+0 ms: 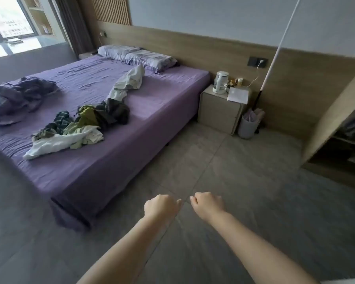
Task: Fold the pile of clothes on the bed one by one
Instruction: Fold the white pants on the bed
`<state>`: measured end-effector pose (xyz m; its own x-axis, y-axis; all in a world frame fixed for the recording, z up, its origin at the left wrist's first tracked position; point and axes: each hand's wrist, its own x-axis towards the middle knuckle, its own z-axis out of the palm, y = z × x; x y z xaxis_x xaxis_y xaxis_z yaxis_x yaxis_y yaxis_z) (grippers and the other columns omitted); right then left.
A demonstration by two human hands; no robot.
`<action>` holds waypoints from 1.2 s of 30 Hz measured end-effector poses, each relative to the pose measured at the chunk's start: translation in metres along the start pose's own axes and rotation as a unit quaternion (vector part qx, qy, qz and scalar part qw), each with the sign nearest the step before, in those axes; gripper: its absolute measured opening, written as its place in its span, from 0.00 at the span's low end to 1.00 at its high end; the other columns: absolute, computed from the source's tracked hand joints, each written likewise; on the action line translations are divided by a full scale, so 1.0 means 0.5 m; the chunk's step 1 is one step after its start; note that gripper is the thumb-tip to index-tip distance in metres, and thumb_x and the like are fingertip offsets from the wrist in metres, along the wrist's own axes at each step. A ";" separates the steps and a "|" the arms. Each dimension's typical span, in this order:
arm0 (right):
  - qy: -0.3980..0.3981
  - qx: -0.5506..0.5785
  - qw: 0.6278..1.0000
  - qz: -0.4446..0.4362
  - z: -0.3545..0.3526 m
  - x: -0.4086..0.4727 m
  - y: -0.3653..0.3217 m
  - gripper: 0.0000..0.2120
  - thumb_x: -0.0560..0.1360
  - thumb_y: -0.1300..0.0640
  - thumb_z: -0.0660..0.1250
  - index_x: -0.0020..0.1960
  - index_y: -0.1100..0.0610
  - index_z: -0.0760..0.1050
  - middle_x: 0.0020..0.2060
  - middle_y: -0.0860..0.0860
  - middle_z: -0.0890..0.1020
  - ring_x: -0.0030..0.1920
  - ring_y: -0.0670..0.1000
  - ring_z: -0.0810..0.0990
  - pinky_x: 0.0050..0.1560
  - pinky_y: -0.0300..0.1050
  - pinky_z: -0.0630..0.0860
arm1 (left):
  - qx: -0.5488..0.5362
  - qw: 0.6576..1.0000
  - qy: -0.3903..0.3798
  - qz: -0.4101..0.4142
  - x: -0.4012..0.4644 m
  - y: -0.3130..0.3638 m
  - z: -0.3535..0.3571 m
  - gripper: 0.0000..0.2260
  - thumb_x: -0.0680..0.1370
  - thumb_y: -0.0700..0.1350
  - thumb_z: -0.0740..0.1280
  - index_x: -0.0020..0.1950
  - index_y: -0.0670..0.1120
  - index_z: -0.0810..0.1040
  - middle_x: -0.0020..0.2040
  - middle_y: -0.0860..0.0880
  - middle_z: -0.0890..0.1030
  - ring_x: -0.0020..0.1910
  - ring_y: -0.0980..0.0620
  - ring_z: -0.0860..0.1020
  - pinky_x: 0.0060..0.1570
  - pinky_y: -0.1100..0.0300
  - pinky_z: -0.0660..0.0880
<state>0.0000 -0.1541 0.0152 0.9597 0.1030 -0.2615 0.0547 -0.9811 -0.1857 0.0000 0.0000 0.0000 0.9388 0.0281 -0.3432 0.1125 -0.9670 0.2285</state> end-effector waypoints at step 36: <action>-0.131 -0.029 0.991 -0.022 -0.063 0.537 0.257 0.15 0.78 0.47 0.55 0.55 0.53 0.75 0.55 0.53 0.80 0.56 0.56 0.78 0.48 0.44 0.70 | -0.046 0.985 -0.111 -0.121 0.493 0.231 -0.020 0.22 0.75 0.62 0.55 0.33 0.46 0.72 0.38 0.52 0.78 0.42 0.49 0.79 0.37 0.61 0.68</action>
<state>0.2733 -0.2579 -0.0490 0.8517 0.1782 -0.4928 0.1188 -0.9816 -0.1496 0.2479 -0.1023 -0.0490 0.7873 0.1888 -0.5869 0.3626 -0.9117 0.1931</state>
